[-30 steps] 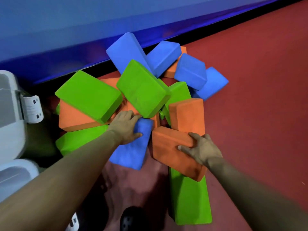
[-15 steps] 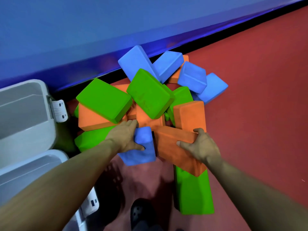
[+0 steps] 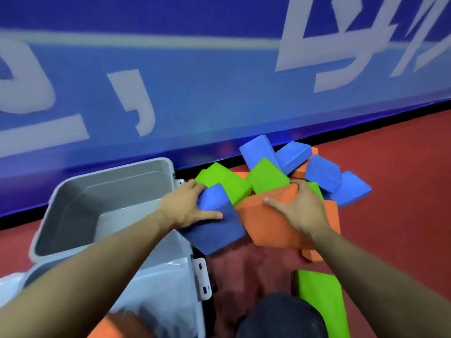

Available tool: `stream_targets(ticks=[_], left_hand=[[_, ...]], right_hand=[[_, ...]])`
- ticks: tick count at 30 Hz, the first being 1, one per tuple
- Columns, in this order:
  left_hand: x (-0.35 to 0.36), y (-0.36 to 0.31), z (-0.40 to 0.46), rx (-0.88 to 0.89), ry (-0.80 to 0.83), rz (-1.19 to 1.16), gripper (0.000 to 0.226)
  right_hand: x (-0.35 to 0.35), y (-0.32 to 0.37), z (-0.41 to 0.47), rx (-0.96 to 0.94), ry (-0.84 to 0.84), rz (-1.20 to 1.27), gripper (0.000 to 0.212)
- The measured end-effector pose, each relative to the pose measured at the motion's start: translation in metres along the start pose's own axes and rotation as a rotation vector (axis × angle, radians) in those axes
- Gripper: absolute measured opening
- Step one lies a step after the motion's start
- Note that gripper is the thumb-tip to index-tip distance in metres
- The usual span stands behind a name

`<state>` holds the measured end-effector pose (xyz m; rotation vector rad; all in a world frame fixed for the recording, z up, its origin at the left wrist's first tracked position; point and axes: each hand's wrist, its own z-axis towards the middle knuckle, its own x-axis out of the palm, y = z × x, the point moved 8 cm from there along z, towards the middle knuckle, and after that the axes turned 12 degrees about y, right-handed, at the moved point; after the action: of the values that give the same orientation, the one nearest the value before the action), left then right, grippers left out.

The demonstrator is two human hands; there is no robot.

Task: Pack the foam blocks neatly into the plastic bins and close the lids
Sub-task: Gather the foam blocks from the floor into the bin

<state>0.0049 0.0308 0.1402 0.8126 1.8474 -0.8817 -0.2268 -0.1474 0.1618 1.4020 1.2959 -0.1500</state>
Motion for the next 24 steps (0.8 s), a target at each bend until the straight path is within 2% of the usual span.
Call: stream_targets(ticks=[2,6,11,16,20,24], left_hand=[[-0.023,0.021,-0.031,-0.042,-0.036,-0.009,0.095],[-0.050,0.074,-0.093,-0.140,-0.103,-0.048,0.088],[-0.054,0.144,-0.160,-0.246,-0.145,-0.041,0.096],[-0.033,0.200,-0.201,-0.303,-0.133,-0.038,0.093],[-0.002,0.230,-0.212,-0.296,-0.063,-0.043,0.107],[0.035,0.249,-0.207,-0.277,-0.006,-0.048,0.104]], right_hand=[[0.009,0.015,0.002,-0.104,-0.002,-0.011,0.116],[0.029,0.088,-0.030,-0.222,0.003,-0.051,0.103],[0.082,0.144,-0.051,-0.326,0.049,-0.174,0.099],[0.150,0.176,-0.068,-0.376,0.191,-0.244,0.096],[0.192,0.192,-0.081,-0.423,0.161,-0.279,0.092],[0.228,0.221,-0.095,-0.556,0.148,-0.445,0.089]])
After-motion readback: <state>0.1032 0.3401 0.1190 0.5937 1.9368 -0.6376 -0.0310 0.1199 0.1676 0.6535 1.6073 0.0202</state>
